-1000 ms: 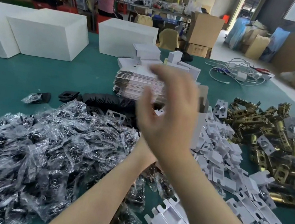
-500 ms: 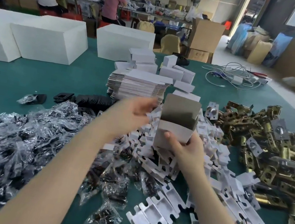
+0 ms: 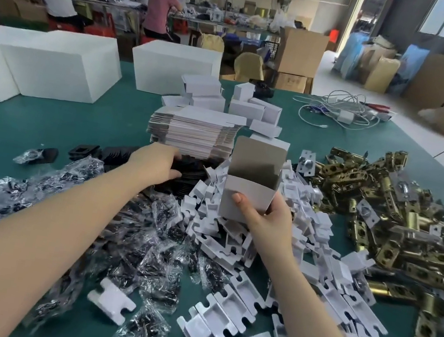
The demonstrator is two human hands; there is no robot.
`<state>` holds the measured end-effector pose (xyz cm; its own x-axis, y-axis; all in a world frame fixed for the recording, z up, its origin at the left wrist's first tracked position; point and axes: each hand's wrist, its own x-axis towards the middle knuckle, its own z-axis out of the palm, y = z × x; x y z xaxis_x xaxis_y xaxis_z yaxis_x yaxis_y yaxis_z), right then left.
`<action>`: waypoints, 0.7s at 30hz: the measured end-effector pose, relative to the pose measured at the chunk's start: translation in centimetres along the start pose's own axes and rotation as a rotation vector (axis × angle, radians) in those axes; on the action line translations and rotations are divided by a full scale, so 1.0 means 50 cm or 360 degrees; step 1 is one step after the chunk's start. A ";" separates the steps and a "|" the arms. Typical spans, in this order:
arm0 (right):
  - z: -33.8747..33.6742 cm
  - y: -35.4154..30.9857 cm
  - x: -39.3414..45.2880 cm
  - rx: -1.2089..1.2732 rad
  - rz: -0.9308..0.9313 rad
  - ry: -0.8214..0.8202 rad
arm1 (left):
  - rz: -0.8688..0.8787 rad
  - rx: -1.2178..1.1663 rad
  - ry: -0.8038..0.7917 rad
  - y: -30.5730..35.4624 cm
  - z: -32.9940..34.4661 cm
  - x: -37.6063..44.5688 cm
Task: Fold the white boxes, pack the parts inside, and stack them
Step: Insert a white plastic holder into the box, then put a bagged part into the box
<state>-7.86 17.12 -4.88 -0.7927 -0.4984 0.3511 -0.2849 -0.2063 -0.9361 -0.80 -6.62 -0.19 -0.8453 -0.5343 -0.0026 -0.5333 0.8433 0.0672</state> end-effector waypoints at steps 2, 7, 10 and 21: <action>-0.001 0.002 0.000 0.0005 0.0011 0.0004 | 0.0128 -0.0005 -0.0087 0.012 0.000 0.002; 0.001 -0.003 0.000 0.0072 0.0035 -0.0010 | 0.0240 0.0073 -0.0286 0.032 -0.006 0.010; 0.001 -0.004 -0.002 0.0097 0.0050 -0.0008 | 0.0299 -0.0005 -0.0265 0.043 -0.002 0.009; -0.003 0.002 0.002 0.0094 0.0070 -0.0016 | 0.0296 0.0040 -0.0603 0.085 -0.022 0.003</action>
<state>-8.02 17.18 -4.94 -0.7982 -0.5164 0.3101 -0.2172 -0.2334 -0.9478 -3.15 -3.17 1.18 -0.8773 -0.3178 -0.3597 -0.3672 0.9270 0.0765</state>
